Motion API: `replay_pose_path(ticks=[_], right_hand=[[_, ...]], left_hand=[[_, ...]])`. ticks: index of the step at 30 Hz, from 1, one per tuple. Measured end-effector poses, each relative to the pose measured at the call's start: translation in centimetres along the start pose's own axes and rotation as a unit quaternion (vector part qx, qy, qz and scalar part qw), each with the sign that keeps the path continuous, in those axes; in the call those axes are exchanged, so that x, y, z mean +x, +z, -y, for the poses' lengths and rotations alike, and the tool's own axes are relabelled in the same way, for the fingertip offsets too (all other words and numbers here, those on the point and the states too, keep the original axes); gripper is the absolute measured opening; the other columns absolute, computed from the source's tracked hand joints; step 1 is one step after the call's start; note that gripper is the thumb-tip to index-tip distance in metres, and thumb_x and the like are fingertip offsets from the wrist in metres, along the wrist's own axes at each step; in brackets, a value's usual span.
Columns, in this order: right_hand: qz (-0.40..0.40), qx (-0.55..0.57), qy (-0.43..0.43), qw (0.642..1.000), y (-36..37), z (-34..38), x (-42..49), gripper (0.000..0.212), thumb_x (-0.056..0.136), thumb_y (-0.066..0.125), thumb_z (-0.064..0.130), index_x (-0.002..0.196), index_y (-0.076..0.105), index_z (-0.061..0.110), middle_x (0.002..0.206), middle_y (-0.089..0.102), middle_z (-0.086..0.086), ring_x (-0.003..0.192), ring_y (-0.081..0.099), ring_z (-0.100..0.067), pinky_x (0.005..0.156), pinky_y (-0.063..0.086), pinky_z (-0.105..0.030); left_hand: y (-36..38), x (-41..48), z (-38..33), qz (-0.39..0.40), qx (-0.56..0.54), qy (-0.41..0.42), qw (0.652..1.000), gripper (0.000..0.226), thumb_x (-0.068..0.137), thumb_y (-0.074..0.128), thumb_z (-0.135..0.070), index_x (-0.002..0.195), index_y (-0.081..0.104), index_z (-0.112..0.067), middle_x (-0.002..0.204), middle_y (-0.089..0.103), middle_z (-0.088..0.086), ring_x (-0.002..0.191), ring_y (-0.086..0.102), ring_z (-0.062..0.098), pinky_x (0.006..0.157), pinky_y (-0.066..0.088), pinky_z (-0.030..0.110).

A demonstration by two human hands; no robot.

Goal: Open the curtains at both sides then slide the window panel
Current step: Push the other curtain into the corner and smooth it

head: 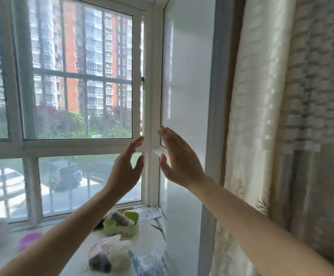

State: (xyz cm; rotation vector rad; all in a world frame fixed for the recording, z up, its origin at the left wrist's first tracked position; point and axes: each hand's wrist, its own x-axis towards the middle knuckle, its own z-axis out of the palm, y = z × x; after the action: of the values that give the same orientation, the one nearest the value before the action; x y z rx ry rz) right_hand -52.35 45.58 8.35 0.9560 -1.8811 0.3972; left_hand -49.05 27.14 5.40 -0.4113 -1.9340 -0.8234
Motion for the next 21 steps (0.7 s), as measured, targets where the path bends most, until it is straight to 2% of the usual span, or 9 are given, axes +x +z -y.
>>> replay_pose_path(ticks=[3, 8, 12, 16, 21], right_hand=[[0.005, 0.037, -0.008, 0.999, 2.2, 3.4, 1.5, 0.066, 0.092, 0.053, 0.025, 0.152, 0.03, 0.011, 0.16, 0.032, -0.006, 0.148, 0.029, -0.02, 0.119, 0.033, -0.038], [0.005, 0.1, -0.035, 0.994, 6.5, 10.0, 4.2, 0.069, 0.093, 0.048, 0.03, 0.154, 0.025, 0.009, 0.162, 0.026, -0.005, 0.151, 0.024, -0.018, 0.119, 0.032, -0.039], [0.006, 0.157, -0.06, 0.986, 10.2, 16.6, 6.1, 0.071, 0.094, 0.05, 0.031, 0.155, 0.022, 0.009, 0.164, 0.022, -0.005, 0.152, 0.02, -0.018, 0.12, 0.03, -0.038], [0.003, 0.21, -0.097, 0.973, 13.1, 23.0, 7.9, 0.071, 0.093, 0.054, 0.027, 0.154, 0.025, 0.008, 0.163, 0.024, -0.006, 0.151, 0.022, -0.019, 0.12, 0.03, -0.037], [0.002, 0.284, -0.142, 0.948, 15.6, 30.2, 10.1, 0.073, 0.092, 0.053, 0.026, 0.155, 0.021, 0.009, 0.164, 0.021, -0.006, 0.152, 0.018, -0.018, 0.119, 0.031, -0.039]], left_hand=[[-4.3, -0.6, 1.8, -0.008, 0.041, 0.003, 0.999, 0.056, 0.094, 0.057, -0.01, 0.145, 0.039, -0.024, 0.145, 0.051, -0.004, 0.129, 0.049, 0.01, 0.109, 0.039, 0.03], [-12.3, -2.3, 4.5, -0.002, 0.126, -0.006, 0.992, 0.06, 0.094, 0.057, -0.013, 0.148, 0.035, -0.025, 0.151, 0.043, -0.004, 0.136, 0.042, 0.01, 0.108, 0.026, 0.015], [-19.6, -4.2, 6.3, 0.001, 0.183, -0.018, 0.983, 0.061, 0.095, 0.055, -0.014, 0.15, 0.031, -0.024, 0.155, 0.037, -0.005, 0.139, 0.032, 0.003, 0.109, 0.018, 0.01], [-26.4, -6.0, 7.0, -0.016, 0.238, -0.029, 0.971, 0.061, 0.094, 0.055, -0.012, 0.15, 0.032, -0.022, 0.154, 0.039, -0.002, 0.139, 0.036, 0.01, 0.114, 0.026, 0.023], [-33.5, -8.0, 7.0, -0.016, 0.328, -0.047, 0.943, 0.064, 0.093, 0.055, -0.009, 0.15, 0.03, -0.02, 0.155, 0.037, -0.002, 0.142, 0.032, 0.008, 0.115, 0.023, 0.021]])
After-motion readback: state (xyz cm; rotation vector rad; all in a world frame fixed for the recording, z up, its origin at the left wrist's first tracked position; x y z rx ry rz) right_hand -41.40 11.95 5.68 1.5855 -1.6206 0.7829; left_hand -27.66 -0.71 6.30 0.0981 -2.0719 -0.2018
